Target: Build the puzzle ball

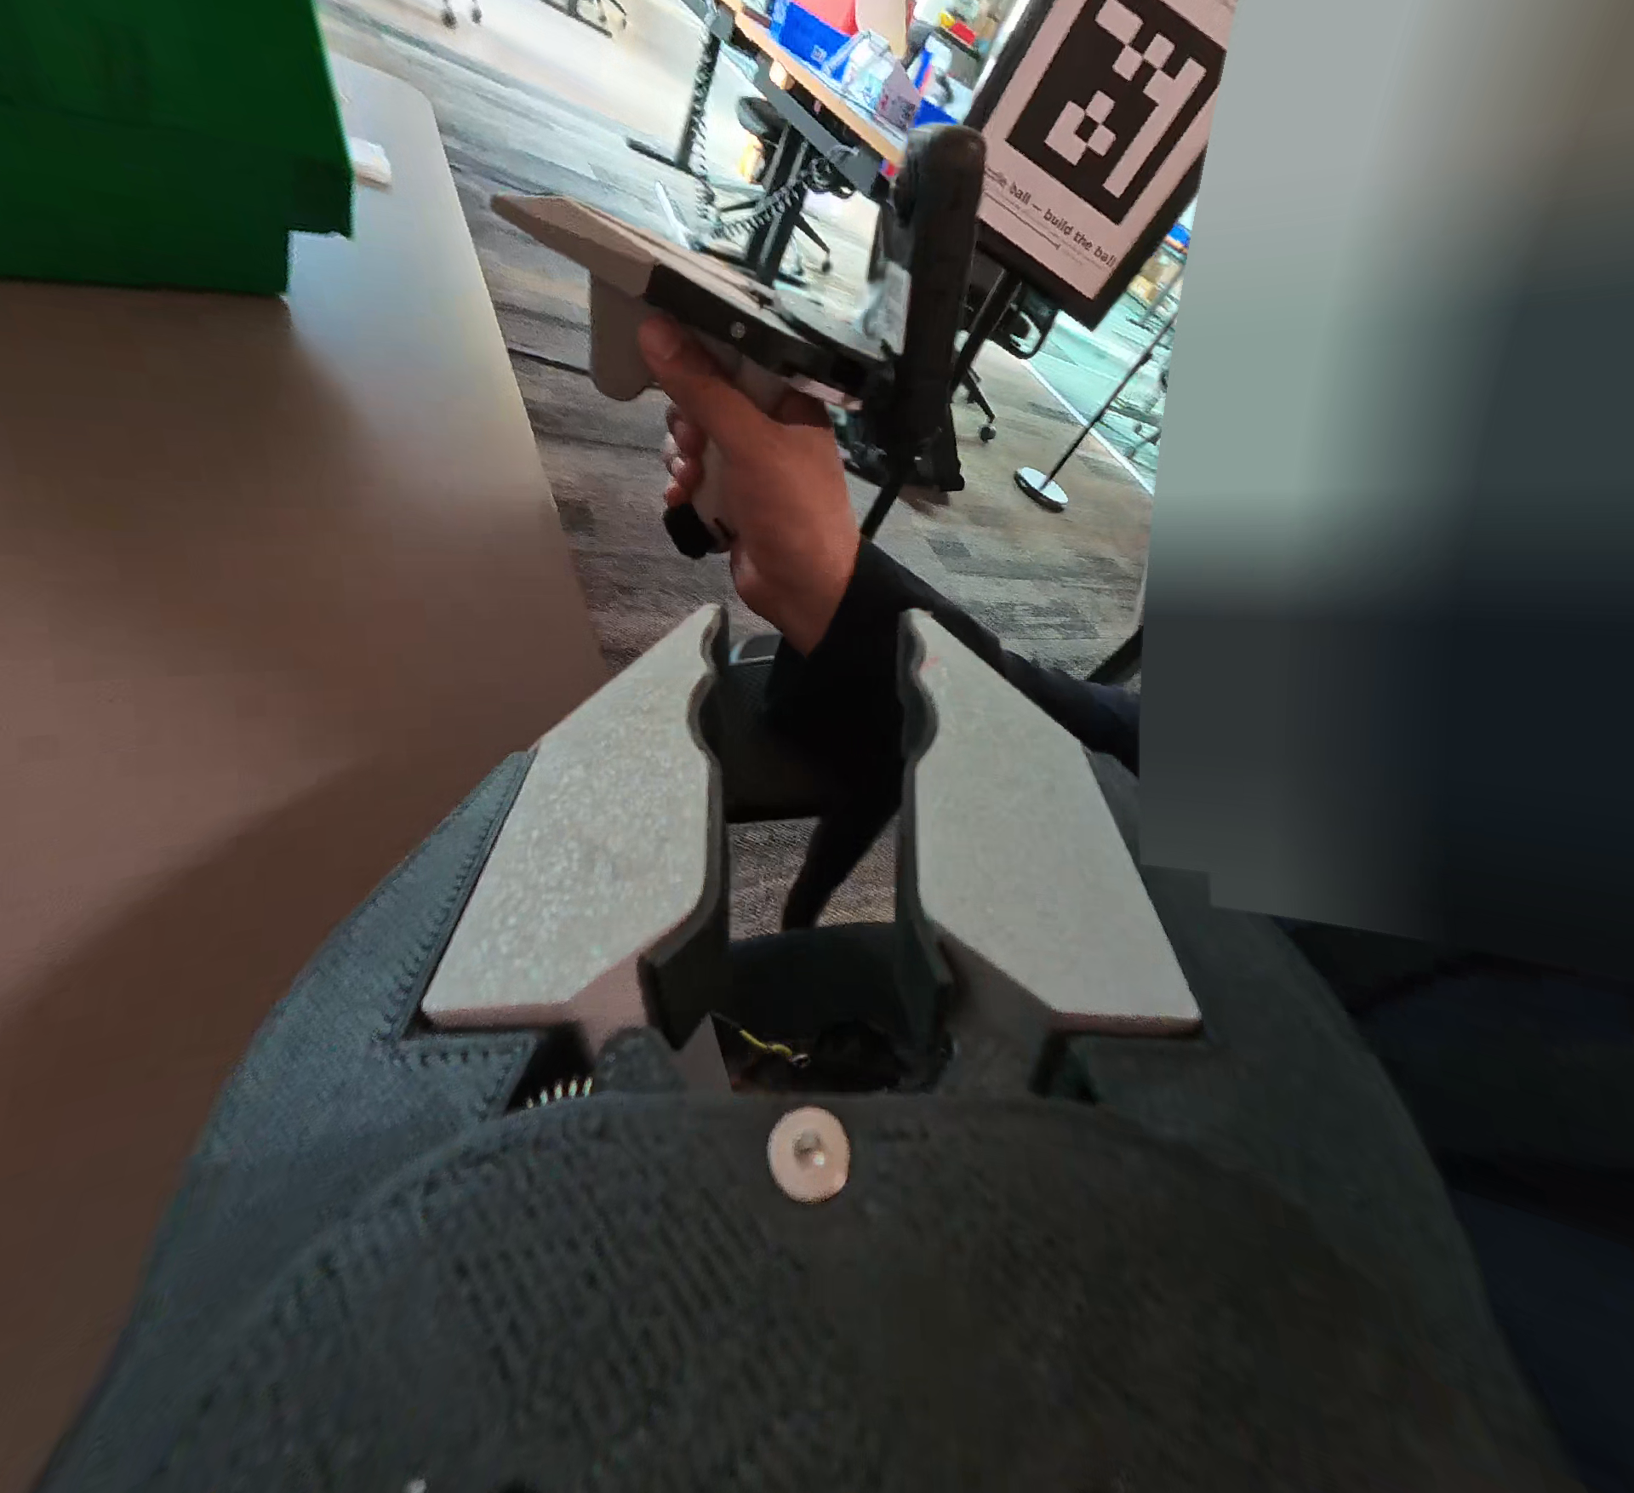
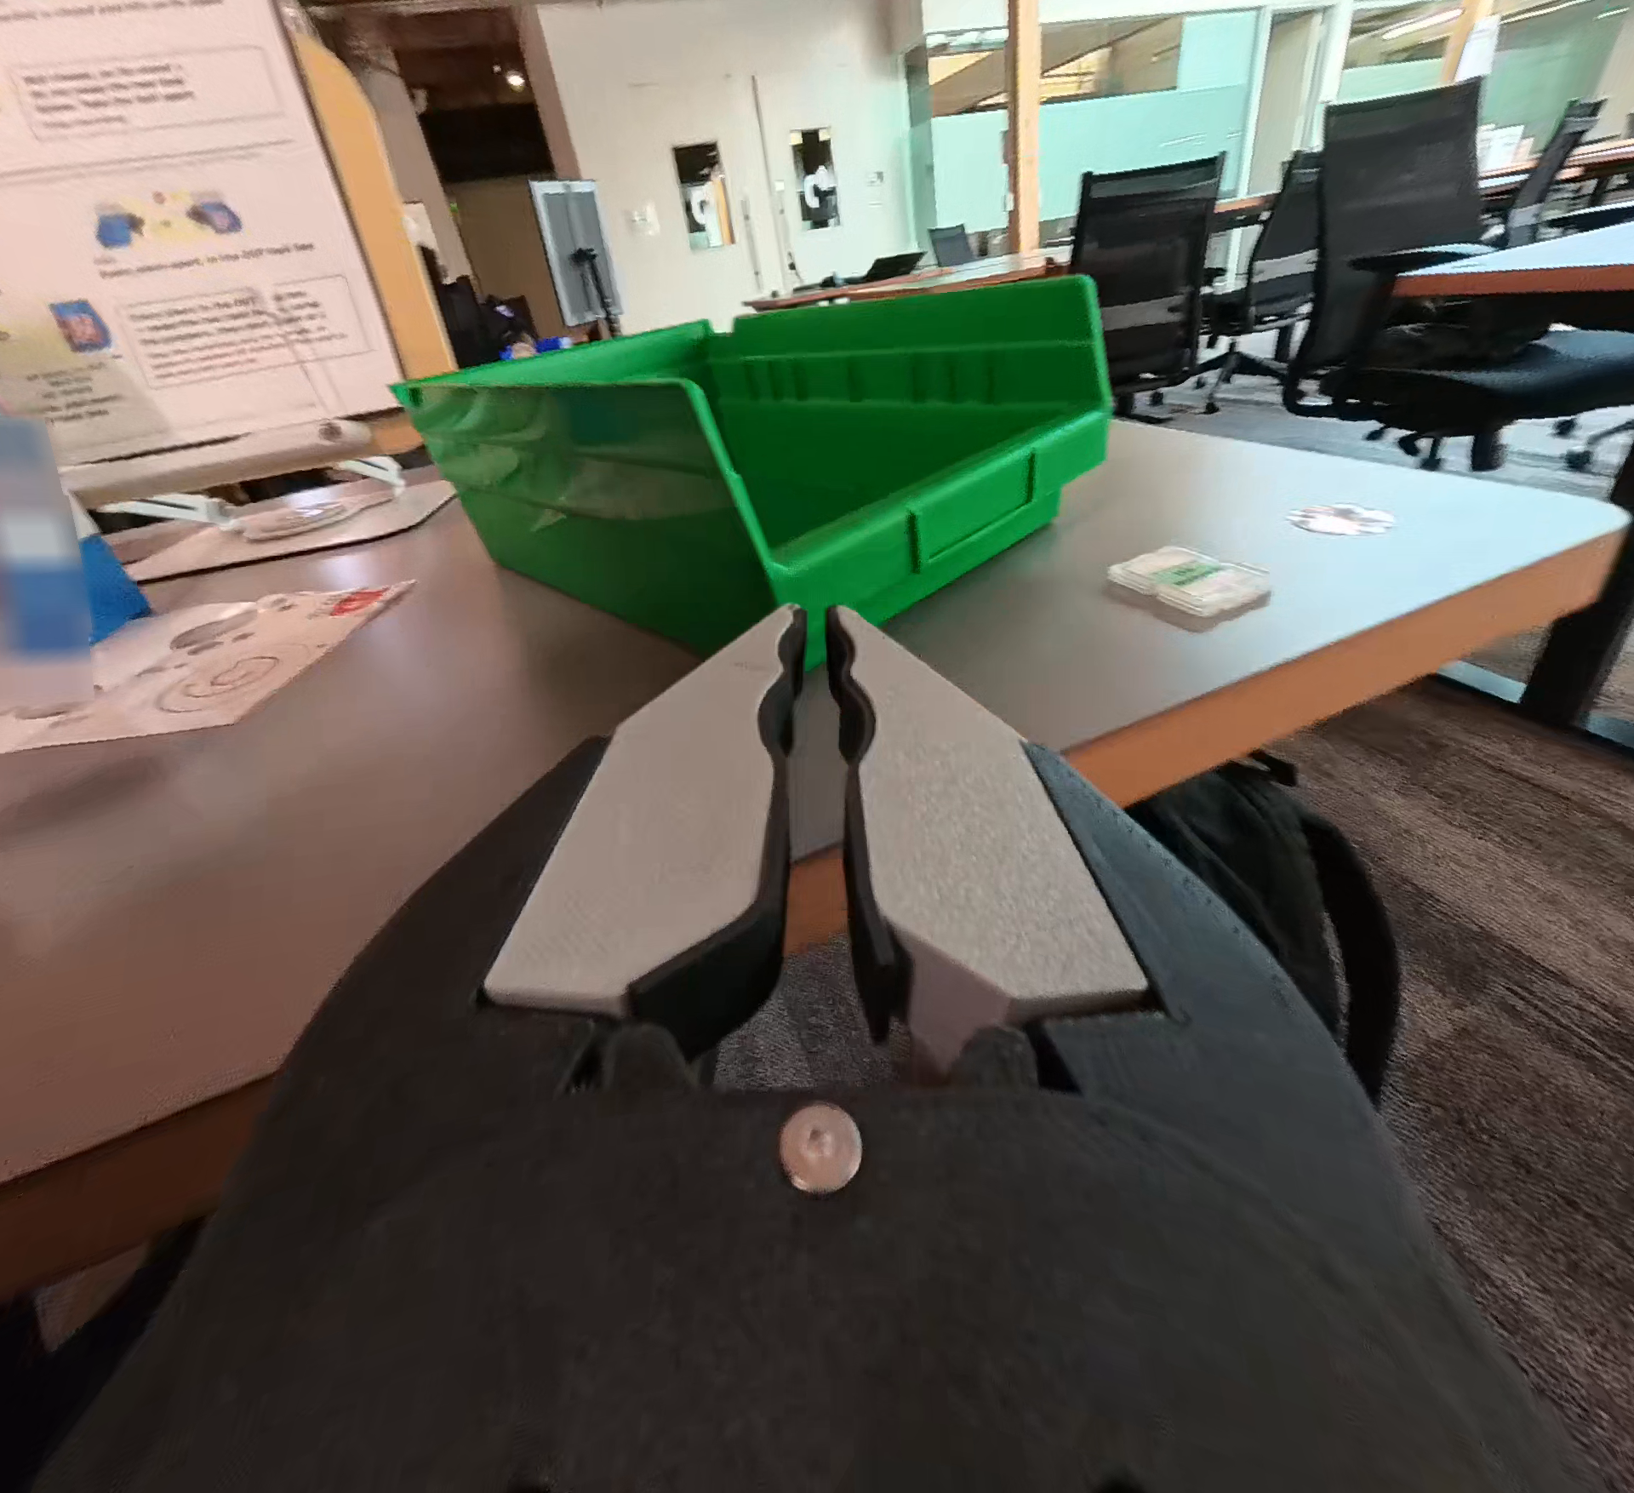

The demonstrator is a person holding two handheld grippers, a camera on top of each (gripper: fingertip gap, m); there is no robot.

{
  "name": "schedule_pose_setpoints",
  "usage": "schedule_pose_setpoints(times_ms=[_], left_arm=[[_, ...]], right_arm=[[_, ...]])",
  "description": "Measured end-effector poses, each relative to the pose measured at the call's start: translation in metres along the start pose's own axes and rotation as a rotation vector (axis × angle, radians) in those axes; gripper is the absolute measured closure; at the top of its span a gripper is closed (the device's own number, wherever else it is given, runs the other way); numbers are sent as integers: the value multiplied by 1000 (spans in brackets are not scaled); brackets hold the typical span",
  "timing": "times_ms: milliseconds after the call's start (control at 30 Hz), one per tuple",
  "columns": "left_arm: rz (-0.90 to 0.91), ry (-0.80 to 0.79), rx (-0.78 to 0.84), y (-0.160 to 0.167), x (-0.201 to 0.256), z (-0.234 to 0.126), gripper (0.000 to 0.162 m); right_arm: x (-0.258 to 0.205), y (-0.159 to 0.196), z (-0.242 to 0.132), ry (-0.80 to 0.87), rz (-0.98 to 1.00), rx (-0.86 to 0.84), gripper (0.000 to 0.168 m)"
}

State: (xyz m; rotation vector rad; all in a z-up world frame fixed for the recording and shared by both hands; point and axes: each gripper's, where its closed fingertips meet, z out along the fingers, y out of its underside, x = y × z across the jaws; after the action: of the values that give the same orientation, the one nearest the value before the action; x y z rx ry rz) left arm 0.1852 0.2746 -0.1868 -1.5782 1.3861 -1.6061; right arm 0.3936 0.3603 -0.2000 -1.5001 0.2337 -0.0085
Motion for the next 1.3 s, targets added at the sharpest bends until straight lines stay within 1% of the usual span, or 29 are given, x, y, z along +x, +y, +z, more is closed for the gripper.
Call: schedule_pose_setpoints(times_ms=[67,133,167,200,300,367,467,533,633,767,833,900,1000,1067,1133,1200,1300], left_arm=[[-3,-19,1,0,-2,-2,126],[-45,5,-21,5,-1,-1,123],[-62,9,-17,4,-2,-2,122],[-78,7,-12,3,-4,-2,122],[-109,9,1,1,-8,-3,122],[-92,4,8,0,-7,-4,123],[-48,0,-11,1,-5,0,127],[-53,5,-20,2,-5,1,127],[-64,1,33,-4,-7,-6,126],[-45,-18,29,-3,-7,-7,126],[-7,-36,9,-1,-5,-5,126],[34,-58,-10,1,-4,-3,126],[122,-100,-58,7,-1,3,124],[219,-173,-85,9,-5,5,115],[305,-197,-113,13,-3,8,114],[345,-213,-117,14,-1,8,113],[389,-262,-92,11,-2,5,113]], right_arm=[[-22,-2,2,-73,-33,-6,168],[-29,5,0,-60,-87,-52,167],[-33,5,-3,-66,-95,-44,163],[-35,7,-5,-71,-103,-41,168],[-35,17,-4,-75,-74,-59,168],[-40,22,-2,-106,-75,-78,167],[-45,26,-2,-108,-146,-91,165],[-48,25,-4,-116,-178,-87,165],[-56,29,-14,-155,-175,-104,164],[-71,38,-50,-200,-200,-142,162],[-71,43,-78,-203,-225,-167,162],[-67,40,-109,-202,-245,-169,160],[-56,36,-154,-191,-233,-172,157],[-49,34,-180,-178,-236,-173,156],[-46,33,-203,-183,-225,-183,154],[-44,33,-223,-194,-217,-189,152],[-36,36,-251,-186,-239,-215,143]])
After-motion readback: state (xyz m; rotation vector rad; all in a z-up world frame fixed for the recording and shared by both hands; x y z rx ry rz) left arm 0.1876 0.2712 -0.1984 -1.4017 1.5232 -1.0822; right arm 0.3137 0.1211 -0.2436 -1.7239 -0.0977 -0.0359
